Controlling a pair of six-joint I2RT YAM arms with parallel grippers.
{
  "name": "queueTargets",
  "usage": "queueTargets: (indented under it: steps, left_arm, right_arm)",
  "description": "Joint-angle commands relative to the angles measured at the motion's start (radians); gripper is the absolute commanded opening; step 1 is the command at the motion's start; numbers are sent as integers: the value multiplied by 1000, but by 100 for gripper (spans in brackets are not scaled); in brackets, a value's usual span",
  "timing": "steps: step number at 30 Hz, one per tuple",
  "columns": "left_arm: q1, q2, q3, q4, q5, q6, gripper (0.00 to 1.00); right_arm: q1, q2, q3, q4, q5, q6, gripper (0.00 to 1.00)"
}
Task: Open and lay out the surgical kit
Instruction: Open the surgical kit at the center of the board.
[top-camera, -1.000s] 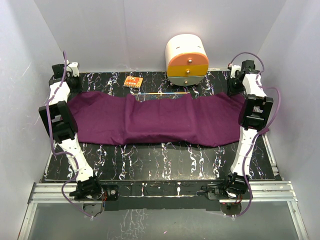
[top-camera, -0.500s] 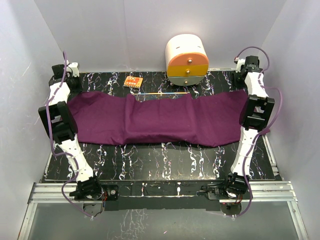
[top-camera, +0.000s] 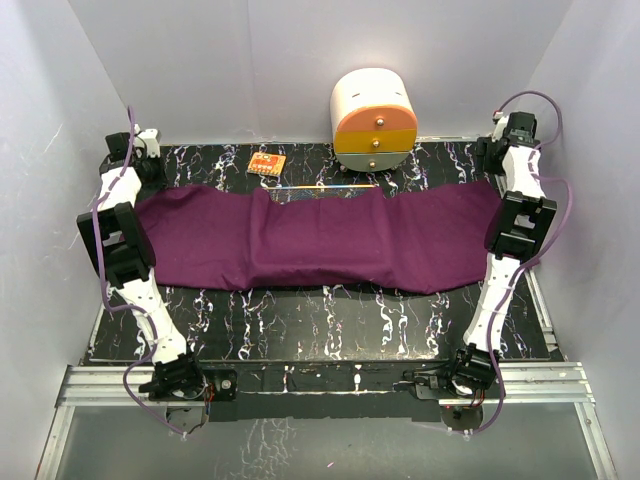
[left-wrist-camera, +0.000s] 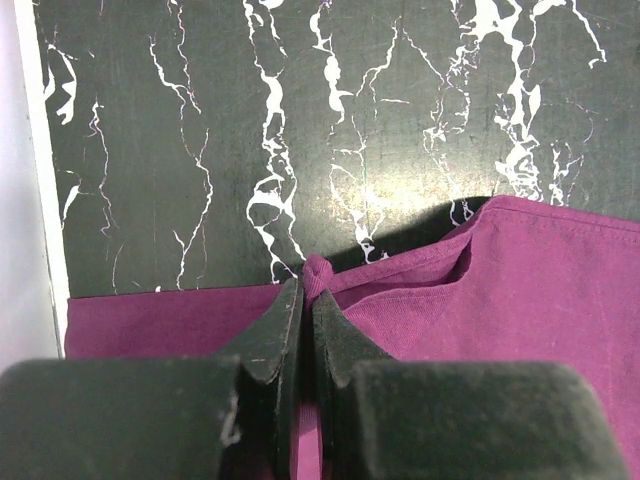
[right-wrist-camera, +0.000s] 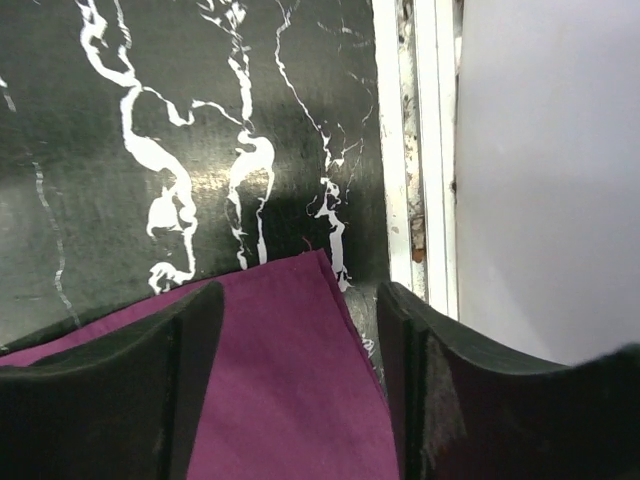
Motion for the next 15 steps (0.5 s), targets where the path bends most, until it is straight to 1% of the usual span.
queueTargets:
  steps: [1, 3, 7, 15]
  left_arm:
    - [-2, -88, -10, 10, 41, -13, 0]
    - [-3, -86, -11, 10, 47, -17, 0]
    - [-3, -87, -16, 9, 51, -20, 0]
    - [-3, -85, -26, 10, 52, -18, 0]
  right_arm:
    - [-13, 33, 40, 38, -29, 56, 66]
    - [-16, 44, 41, 38, -37, 65, 68]
    - [-20, 68, 40, 37, -42, 68, 68]
    - [-34, 95, 5, 34, -46, 57, 65]
